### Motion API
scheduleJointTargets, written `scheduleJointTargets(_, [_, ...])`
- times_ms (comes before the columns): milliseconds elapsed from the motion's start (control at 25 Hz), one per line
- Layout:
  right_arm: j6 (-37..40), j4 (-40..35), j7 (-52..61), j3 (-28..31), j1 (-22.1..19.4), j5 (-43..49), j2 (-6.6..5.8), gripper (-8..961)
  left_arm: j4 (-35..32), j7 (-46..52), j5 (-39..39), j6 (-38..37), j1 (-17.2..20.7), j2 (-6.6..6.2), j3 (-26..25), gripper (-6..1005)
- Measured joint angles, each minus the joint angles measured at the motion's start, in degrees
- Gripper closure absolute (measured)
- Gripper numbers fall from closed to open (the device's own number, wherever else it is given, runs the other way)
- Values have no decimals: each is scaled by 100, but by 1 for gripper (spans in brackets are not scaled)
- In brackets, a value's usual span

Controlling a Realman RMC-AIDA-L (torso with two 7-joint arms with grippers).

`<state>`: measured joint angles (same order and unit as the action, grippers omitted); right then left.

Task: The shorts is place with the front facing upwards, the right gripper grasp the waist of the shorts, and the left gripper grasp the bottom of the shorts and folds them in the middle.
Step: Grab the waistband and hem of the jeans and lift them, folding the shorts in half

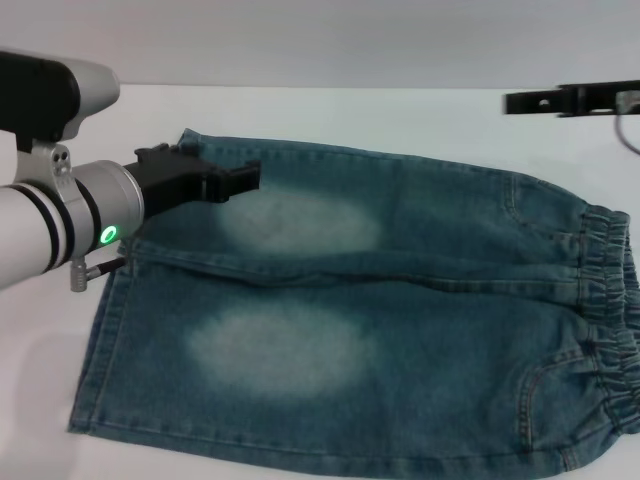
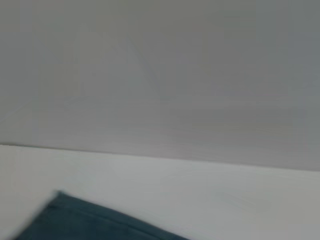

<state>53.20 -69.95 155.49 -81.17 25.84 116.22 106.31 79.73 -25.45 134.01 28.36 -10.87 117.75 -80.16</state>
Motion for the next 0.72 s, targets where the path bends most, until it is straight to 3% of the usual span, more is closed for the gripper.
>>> scheduleJointTargets(120, [1290, -1278, 545, 1342, -196, 2197, 909, 219, 299, 39, 75, 574, 44, 2, -148, 138])
scheduleJointTargets(200, [2012, -1679, 537, 1861, -205, 3049, 1229, 219, 516, 172, 245, 719, 156, 10, -163, 139])
scheduleJointTargets(320, [2631, -1686, 515, 1979, -269, 3419, 1251, 220, 876, 539, 749, 978, 352, 17, -165, 139])
scheduleJointTargets(440, [2938, -1461, 413, 1965, -380, 3181, 1235, 220, 1017, 723, 1011, 1163, 399, 19, -166, 139])
scheduleJointTargets(480, [2938, -1461, 413, 1965, -380, 3181, 1235, 220, 1226, 1028, 1440, 1630, 394, 17, -166, 139])
scheduleJointTargets(720, [3302, -1509, 335, 2036, -505, 2809, 1238, 220, 1597, 1287, 1980, 2411, 368, 23, -134, 138])
